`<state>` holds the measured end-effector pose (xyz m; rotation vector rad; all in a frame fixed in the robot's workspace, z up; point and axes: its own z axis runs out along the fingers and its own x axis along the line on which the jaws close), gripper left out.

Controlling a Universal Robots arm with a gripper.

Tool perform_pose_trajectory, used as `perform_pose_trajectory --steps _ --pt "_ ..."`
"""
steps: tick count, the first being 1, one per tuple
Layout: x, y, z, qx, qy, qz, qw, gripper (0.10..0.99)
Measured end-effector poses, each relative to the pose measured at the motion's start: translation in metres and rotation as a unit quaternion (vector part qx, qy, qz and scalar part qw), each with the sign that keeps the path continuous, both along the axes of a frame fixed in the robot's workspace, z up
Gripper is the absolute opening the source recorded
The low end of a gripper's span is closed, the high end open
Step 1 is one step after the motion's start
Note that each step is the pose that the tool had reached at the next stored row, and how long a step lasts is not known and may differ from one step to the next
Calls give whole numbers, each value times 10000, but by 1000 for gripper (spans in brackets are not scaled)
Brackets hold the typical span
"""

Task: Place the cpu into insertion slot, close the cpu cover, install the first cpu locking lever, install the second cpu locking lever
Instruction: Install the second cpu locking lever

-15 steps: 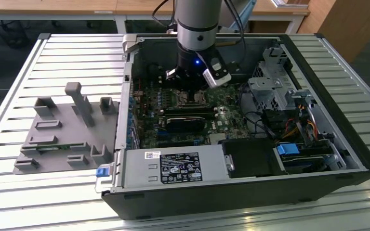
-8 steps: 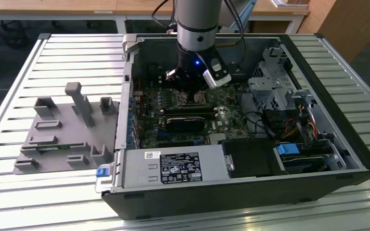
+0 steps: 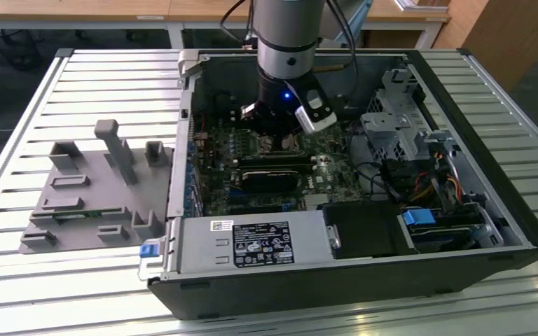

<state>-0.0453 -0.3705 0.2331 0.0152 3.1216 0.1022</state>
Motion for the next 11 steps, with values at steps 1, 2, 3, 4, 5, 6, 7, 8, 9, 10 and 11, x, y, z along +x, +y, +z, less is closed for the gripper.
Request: perform_pose_trajectory --steps 1,2,3,4,5,6,7,8,9,10,11 --pt "-5 -8 1 8 0 -3 10000 106" --pt "-14 -12 0 30 0 -5 10000 106" --pt "-27 -16 0 57 0 -5 10000 106" --pt "-42 -19 1 88 0 -5 10000 106" --pt "-59 -21 0 126 0 -5 9999 106" --pt "-74 -23 0 169 1 -4 9999 106" --pt "-86 -25 -2 208 1 -5 9998 106" --pt "-92 -28 -6 230 0 -5 9997 106" --pt "-97 -37 -11 244 0 -4 9997 106" --pt "-104 -47 -16 252 0 -5 9997 106" --pt "-113 -54 -21 259 0 -8 9997 106"
